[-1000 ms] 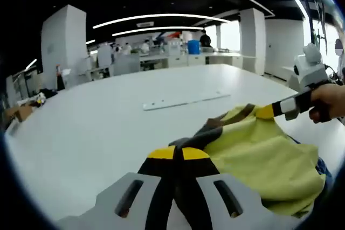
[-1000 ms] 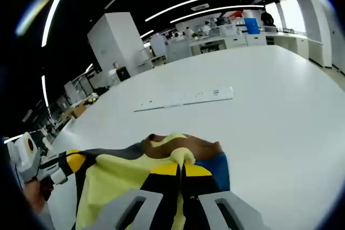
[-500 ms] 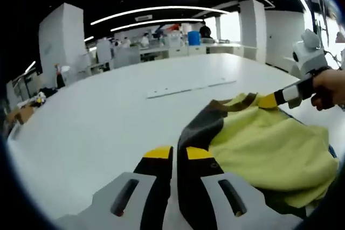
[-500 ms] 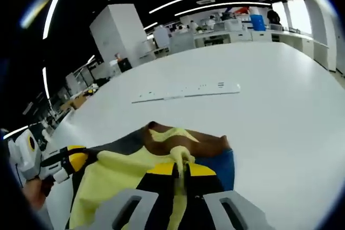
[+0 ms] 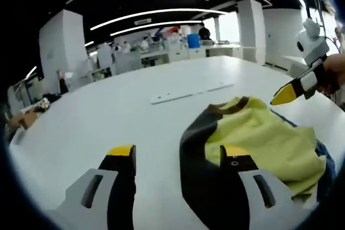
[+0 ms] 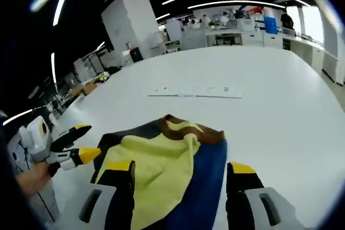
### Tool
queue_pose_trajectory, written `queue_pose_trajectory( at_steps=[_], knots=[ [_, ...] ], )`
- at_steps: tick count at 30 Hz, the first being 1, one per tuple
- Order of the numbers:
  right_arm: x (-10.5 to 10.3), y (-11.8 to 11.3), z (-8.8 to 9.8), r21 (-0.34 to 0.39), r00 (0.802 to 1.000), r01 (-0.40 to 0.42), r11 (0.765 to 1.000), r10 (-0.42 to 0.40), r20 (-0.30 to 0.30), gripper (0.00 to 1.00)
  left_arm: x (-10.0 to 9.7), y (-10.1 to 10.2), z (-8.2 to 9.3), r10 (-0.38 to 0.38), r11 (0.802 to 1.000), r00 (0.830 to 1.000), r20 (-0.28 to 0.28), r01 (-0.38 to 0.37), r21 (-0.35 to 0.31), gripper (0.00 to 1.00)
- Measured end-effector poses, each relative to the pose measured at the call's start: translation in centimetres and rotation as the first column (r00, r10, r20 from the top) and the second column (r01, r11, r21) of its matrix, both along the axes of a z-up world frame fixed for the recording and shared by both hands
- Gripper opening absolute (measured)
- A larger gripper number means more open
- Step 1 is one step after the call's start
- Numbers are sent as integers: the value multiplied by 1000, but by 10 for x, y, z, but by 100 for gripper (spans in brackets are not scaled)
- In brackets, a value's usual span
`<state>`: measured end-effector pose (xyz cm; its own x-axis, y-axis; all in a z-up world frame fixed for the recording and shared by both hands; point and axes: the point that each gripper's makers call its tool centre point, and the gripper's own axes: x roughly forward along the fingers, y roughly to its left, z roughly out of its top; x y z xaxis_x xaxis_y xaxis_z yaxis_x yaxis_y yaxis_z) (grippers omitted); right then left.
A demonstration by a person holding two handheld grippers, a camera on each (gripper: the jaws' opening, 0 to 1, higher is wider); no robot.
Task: Fold the garment on the visible template until the final outline fits inside the template.
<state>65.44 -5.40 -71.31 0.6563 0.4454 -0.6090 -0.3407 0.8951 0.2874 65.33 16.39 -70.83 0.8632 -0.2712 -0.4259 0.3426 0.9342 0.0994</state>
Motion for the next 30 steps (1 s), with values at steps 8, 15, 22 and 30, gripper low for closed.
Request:
queue_pose_trajectory(
  at_steps=[8, 15, 22, 30],
  knots=[
    [-31, -5, 4, 4, 999, -49, 999, 50, -20, 83, -25, 1, -4, -82, 995, 996, -28, 83, 46, 71],
    [-68, -10, -2, -15, 996, -82, 996, 82, -34, 79, -52, 2, -9, -126, 992, 990, -63, 127, 22, 71],
    [-101, -12, -11, -26, 994, -102, 994, 101, -51, 74, -72, 0, -9, -158, 987, 985, -71, 160, 19, 69],
    [-139, -9, -22, -28, 989, -129, 991, 127, -70, 70, -99, -8, -23, -198, 980, 973, -120, 201, 8, 64]
  ],
)
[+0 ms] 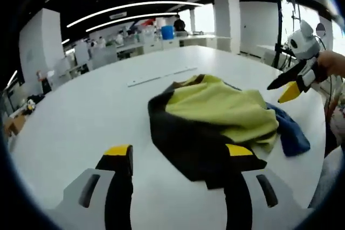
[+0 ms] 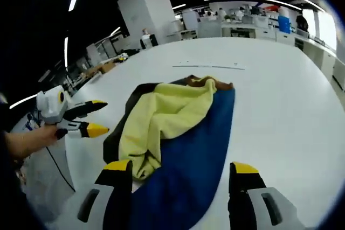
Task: Fold the garment on the visible template until the final outline fits inside the template.
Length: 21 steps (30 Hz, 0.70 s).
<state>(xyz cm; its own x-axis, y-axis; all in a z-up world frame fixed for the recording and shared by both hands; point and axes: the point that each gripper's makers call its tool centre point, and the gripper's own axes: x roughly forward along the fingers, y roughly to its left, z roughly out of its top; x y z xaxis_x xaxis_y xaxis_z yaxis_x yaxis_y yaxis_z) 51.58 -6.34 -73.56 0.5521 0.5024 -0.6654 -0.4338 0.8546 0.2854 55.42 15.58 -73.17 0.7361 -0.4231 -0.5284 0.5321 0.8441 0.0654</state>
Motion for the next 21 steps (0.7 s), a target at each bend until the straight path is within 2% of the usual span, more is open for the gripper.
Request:
queue_pose_trajectory(
  at_steps=[7, 14, 21],
  knots=[
    [-28, -1, -14, -5, 1000, -15, 1000, 15, -10, 65, -18, -4, -16, -3, 1000, 999, -53, 3, -10, 54],
    [-44, -6, -26, 12, 999, 33, 999, -33, -30, 60, -28, -4, -21, 14, 1000, 997, -78, -16, -23, 46],
    [-55, -19, -31, -66, 996, 84, 994, -85, -14, 50, -38, -6, -28, 8, 1000, 995, -101, -9, -12, 40]
  ],
)
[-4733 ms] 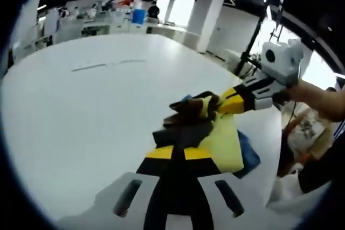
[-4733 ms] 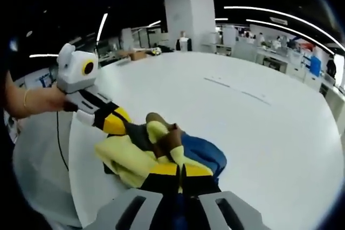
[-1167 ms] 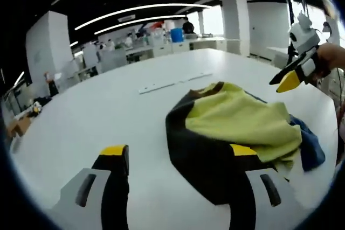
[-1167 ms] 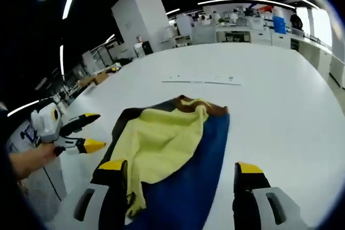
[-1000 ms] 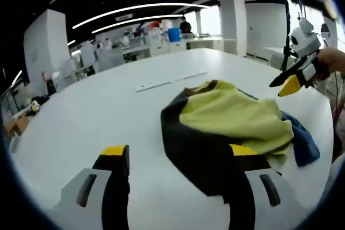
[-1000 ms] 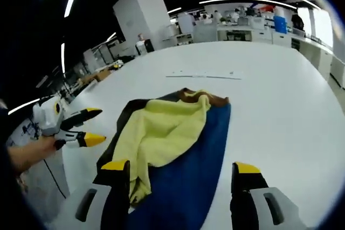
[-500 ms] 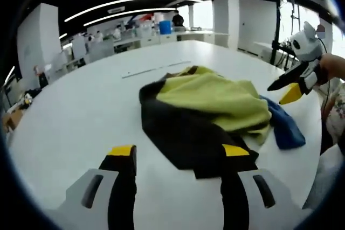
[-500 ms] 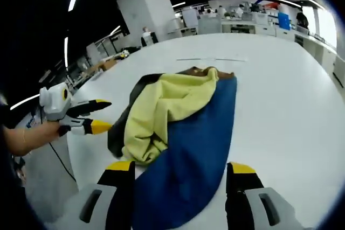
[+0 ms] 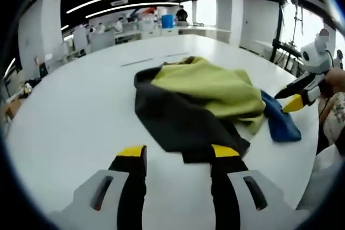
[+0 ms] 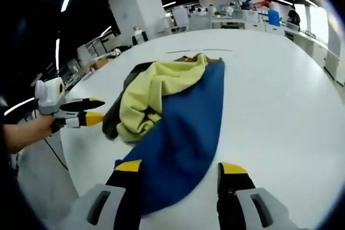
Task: Fold the garment on the visible template until the final outline fits inside the template.
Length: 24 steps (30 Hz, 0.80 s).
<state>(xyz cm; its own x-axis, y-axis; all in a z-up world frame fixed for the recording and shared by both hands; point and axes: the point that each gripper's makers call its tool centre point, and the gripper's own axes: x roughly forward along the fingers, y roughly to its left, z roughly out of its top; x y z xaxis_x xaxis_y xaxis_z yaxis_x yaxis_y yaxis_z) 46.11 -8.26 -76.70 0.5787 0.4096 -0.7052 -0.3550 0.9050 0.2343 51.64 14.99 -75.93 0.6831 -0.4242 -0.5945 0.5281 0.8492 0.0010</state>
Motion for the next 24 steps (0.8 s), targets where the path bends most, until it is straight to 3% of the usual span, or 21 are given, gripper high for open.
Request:
queue_pose_trajectory(
  at_steps=[5, 11, 17, 18, 21, 22, 24],
  knots=[
    [-7, -1, -1, -68, 1000, 3, 998, -2, 22, 36, -10, -8, -8, -46, 998, 999, -24, 47, 29, 32],
    [-15, 3, -6, -83, 1000, 19, 996, -18, 14, 28, -11, -14, -11, -78, 997, 997, -23, 78, 22, 21],
    [-12, -4, -9, -217, 998, -9, 976, 22, 54, 19, -10, -19, -10, -90, 995, 996, -23, 91, 39, 15],
    [-12, -5, -9, -243, 998, -15, 970, 30, 59, 17, -10, -20, -10, -87, 995, 996, -24, 88, 38, 15],
    [-8, -7, -10, -227, 998, 27, 974, -15, 53, 14, -10, -18, -11, -49, 998, 998, -32, 50, 27, 14],
    [-8, -6, -10, -231, 998, 26, 973, -14, 55, 10, -9, -15, -11, 12, 1000, 999, -46, -12, 2, 11],
    [-7, -6, -10, -228, 998, 32, 973, -21, 51, 2, -8, -14, -11, 7, 1000, 999, -44, -7, 0, 6]
  ],
)
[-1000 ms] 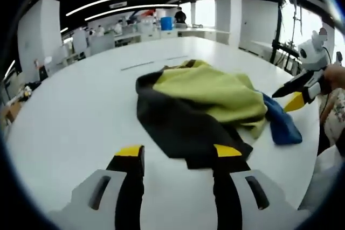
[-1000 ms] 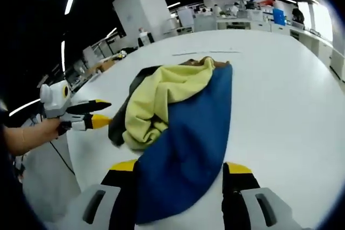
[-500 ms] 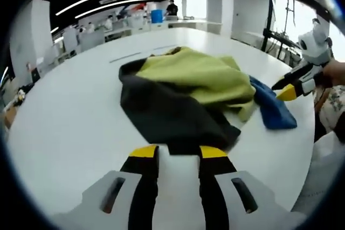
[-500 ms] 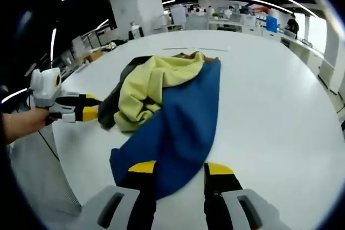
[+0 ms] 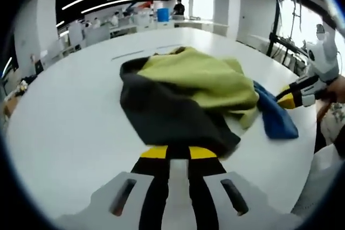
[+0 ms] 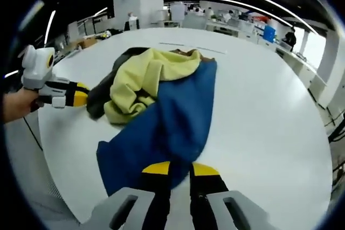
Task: Fold the garment on the visible template until the final outline fits inside the template.
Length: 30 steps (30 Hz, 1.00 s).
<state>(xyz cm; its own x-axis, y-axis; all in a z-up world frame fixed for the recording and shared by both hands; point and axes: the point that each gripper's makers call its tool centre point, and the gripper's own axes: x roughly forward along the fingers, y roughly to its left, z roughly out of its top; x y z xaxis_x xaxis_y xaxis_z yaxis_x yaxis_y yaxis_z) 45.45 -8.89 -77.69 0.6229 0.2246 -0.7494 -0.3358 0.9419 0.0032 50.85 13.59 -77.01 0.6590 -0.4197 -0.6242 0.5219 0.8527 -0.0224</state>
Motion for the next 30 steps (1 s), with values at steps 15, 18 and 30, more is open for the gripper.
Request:
queue_pose_trajectory(
  at_steps=[15, 18, 30],
  knots=[
    [5, -19, 13, -4, 1000, 1, 1000, -1, 17, 0, -1, 21, 16, 30, 999, 999, 15, -31, 31, 0],
    [8, -30, 19, -5, 1000, 20, 1000, -20, 22, 0, -2, 26, 24, 40, 999, 999, 21, -40, 15, 0],
    [19, -65, 32, 4, 995, 99, 995, -99, 25, 0, -8, 62, 34, 114, 993, 993, 34, -115, 23, 0]
  ],
)
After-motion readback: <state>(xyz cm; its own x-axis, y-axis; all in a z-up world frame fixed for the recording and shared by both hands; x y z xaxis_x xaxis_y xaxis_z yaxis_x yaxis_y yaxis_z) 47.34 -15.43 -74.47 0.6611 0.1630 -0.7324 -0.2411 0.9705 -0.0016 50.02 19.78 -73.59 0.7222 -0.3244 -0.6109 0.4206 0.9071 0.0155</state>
